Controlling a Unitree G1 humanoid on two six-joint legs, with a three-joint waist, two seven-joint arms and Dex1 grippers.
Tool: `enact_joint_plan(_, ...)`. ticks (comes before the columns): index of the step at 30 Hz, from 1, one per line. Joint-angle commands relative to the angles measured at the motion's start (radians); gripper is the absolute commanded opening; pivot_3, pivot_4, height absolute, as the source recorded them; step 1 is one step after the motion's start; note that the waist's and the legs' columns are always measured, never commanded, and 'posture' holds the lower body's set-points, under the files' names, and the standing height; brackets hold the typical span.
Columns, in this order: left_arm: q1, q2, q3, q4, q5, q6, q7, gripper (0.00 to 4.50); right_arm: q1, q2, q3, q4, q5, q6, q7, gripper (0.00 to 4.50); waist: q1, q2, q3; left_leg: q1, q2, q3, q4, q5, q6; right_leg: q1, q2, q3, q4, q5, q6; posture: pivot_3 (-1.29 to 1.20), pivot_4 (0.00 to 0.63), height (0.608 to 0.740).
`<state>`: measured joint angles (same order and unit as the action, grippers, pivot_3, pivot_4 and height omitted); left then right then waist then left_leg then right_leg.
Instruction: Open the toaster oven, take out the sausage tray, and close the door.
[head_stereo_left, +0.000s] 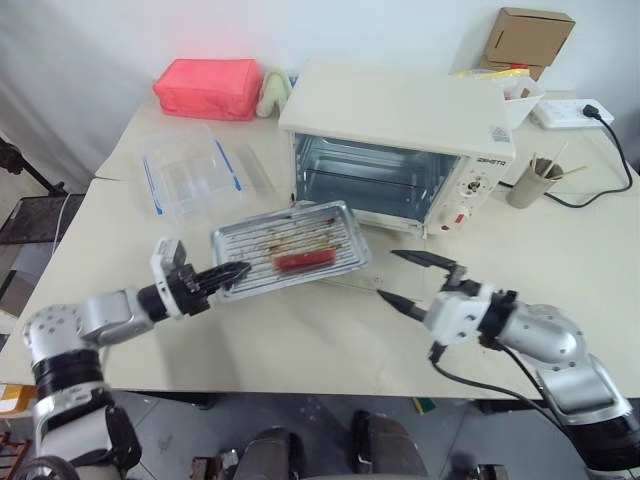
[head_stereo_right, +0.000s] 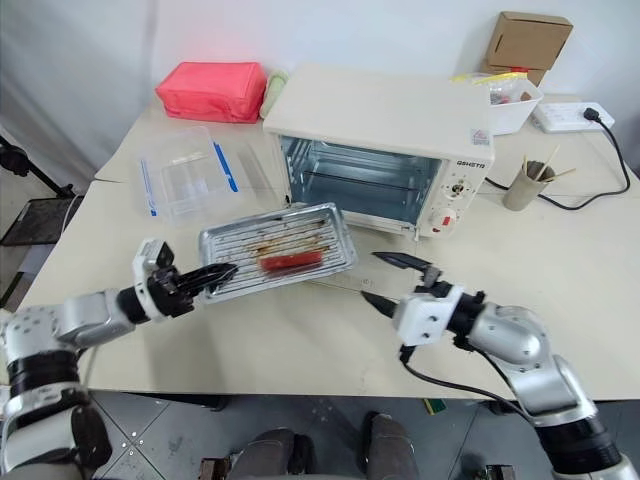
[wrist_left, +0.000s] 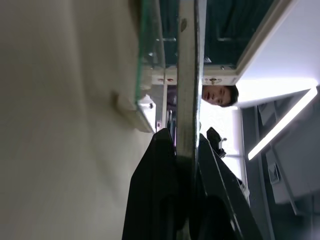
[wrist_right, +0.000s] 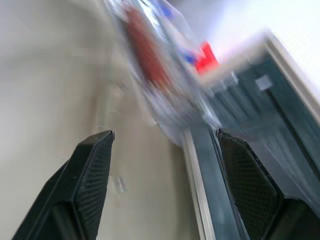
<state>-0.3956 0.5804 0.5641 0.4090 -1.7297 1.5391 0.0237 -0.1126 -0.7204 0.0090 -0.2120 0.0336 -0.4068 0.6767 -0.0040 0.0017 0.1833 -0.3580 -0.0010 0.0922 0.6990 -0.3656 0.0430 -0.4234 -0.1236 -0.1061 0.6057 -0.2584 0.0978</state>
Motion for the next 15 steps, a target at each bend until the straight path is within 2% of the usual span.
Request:
enact_joint_plan(1,0.164,0.024,0.082,-0.176,-0.234,-0.157,0.096,0.00,0.035,-0.017,-0.108,0.098,0.200,0.036,0.083,2.15,-0.002,-0.001,0.000,0.002,0.000,0.000,-0.001,0.000,-0.001,0.001,-0.003,-0.001,0.001,-0.001,-0.001,0.00,0.150,0.740)
enact_joint_plan(2,0.203,0.011,0.107,-0.214,-0.242,-0.185,0.102,0.00,0.037,-0.019,-0.122,0.129,0.241,0.064,0.110,1.80,-0.002,-0.001,0.000,0.004,0.000,0.000,-0.002,-0.001,-0.001,0.002,-0.003,-0.001,0.001,-0.001,-0.002,0.00,0.150,0.740)
enact_joint_plan(3,0.243,0.002,0.132,-0.254,-0.243,-0.207,0.097,0.00,0.035,-0.016,-0.135,0.157,0.285,0.107,0.132,1.67,-0.001,-0.001,0.000,0.004,0.000,0.000,-0.001,-0.001,-0.001,0.003,-0.003,-0.001,0.000,-0.001,-0.002,0.00,0.150,0.740)
enact_joint_plan(4,0.284,-0.025,0.169,-0.294,-0.243,-0.239,0.095,0.00,0.028,-0.012,-0.145,0.202,0.322,0.131,0.167,1.22,-0.001,-0.001,0.000,0.005,0.000,0.000,-0.001,-0.001,-0.001,0.004,-0.004,-0.002,0.000,-0.002,-0.003,0.00,0.150,0.740)
enact_joint_plan(5,0.312,-0.046,0.191,-0.324,-0.243,-0.265,0.095,0.00,0.021,-0.010,-0.152,0.234,0.346,0.144,0.193,0.96,0.001,-0.001,0.000,0.005,0.000,0.000,-0.001,-0.001,-0.001,0.005,-0.004,-0.002,-0.001,-0.002,-0.003,0.00,0.150,0.740)
enact_joint_plan(6,0.339,-0.076,0.219,-0.353,-0.243,-0.298,0.106,0.00,0.017,-0.017,-0.146,0.266,0.371,0.153,0.251,0.75,0.003,0.000,0.000,0.006,0.000,0.000,-0.001,-0.001,-0.001,0.008,-0.004,-0.002,-0.003,-0.002,-0.003,0.00,0.150,0.740)
enact_joint_plan(8,0.402,-0.150,0.264,-0.416,-0.243,-0.373,0.141,0.00,-0.012,-0.022,-0.127,0.337,0.377,0.188,0.315,0.05,0.002,0.000,0.000,0.007,-0.001,-0.001,-0.001,-0.001,-0.001,0.009,-0.006,-0.003,-0.004,-0.002,-0.003,0.00,0.150,0.740)
enact_joint_plan(15,0.531,-0.366,0.292,-0.627,-0.243,-0.540,0.209,0.00,-0.145,0.060,-0.040,0.473,0.376,0.350,0.417,0.02,0.002,-0.001,0.000,0.007,-0.001,-0.001,-0.001,-0.002,0.000,0.009,-0.006,-0.003,-0.006,-0.002,-0.003,0.00,0.150,0.740)
